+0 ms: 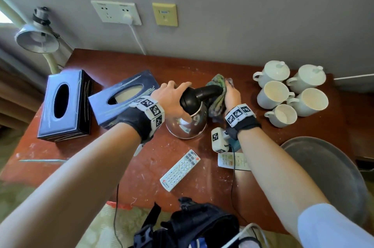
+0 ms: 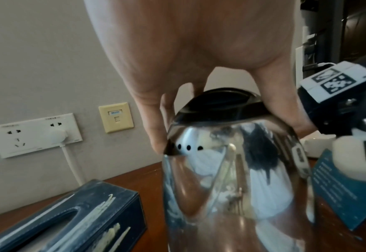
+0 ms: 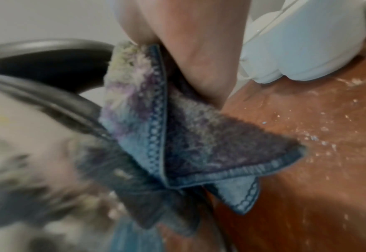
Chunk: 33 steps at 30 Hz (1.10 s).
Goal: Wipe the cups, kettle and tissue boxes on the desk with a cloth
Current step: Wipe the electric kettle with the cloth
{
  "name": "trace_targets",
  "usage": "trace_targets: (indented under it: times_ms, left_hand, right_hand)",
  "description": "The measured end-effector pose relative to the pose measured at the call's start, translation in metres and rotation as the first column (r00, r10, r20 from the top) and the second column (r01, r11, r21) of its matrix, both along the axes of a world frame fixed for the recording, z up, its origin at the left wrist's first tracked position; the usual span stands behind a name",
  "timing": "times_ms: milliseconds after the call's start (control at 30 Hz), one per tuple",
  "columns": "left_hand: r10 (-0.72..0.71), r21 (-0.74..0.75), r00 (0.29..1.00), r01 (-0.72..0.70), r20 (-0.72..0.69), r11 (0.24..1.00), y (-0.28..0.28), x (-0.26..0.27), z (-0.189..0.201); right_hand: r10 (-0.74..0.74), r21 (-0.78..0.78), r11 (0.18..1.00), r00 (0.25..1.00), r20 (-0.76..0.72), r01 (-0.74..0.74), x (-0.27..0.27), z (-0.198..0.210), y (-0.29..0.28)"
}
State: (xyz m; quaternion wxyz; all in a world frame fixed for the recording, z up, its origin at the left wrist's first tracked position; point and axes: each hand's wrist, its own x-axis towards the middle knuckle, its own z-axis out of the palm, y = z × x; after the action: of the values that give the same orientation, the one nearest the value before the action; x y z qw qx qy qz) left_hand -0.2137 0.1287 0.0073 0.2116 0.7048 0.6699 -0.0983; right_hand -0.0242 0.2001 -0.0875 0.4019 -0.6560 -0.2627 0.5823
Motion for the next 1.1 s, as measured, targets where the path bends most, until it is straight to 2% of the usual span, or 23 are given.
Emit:
trace_targets:
  times_ms: [133, 267, 433, 533, 600, 667, 833, 933, 1000, 1100]
  left_hand:
    - [0.004, -0.009, 1.000, -0.004, -0.020, 1.000, 0.000, 0.003, 0.002]
    - [0.072, 0.044, 0.997, -0.071, -0.029, 0.997, -0.002, 0.013, 0.000]
    - [0.129, 0.044, 0.992, -0.128, -0.008, 0.991, -0.002, 0.016, -0.001]
    - [0.162, 0.061, 0.987, -0.162, -0.003, 0.985, -0.003, 0.021, -0.003]
    - [0.187, 0.069, 0.982, -0.186, 0.000, 0.980, -0.008, 0.024, -0.008]
    - [0.214, 0.072, 0.977, -0.214, 0.010, 0.974, -0.012, 0.023, -0.010]
    - [0.205, 0.062, 0.979, -0.205, 0.017, 0.977, -0.012, 0.020, -0.007]
    - [0.204, 0.059, 0.979, -0.204, 0.013, 0.977, -0.011, 0.021, -0.007]
    - [0.209, 0.042, 0.977, -0.210, 0.030, 0.977, -0.010, 0.022, -0.008]
    - [0.224, 0.025, 0.970, -0.227, 0.090, 0.974, -0.008, 0.019, -0.010]
  right_hand:
    - [-0.165, 0.129, 0.978, 0.986, 0.002, 0.163, -0.013, 0.015, -0.040]
    - [-0.052, 0.202, 0.979, 0.989, 0.141, 0.023, -0.031, 0.008, -0.084]
    - [0.063, 0.269, 0.952, 0.955, 0.291, -0.145, -0.021, 0.008, -0.105]
    - [0.076, 0.319, 0.938, 0.977, 0.197, -0.137, -0.022, 0.011, -0.109]
    - [0.066, 0.305, 0.948, 0.993, 0.100, -0.094, -0.027, 0.014, -0.101]
    - [0.072, 0.256, 0.963, 0.994, 0.081, -0.090, -0.030, 0.010, -0.088]
    - [0.064, -0.020, 0.998, 0.996, 0.061, -0.063, -0.026, -0.021, -0.072]
    - [0.079, -0.155, 0.985, 0.996, 0.045, -0.072, -0.020, -0.019, -0.059]
    - [0.056, -0.141, 0.989, 0.998, 0.027, -0.052, -0.021, -0.015, -0.053]
    - [0.032, 0.029, 0.999, 0.998, 0.054, -0.034, -0.026, -0.006, -0.061]
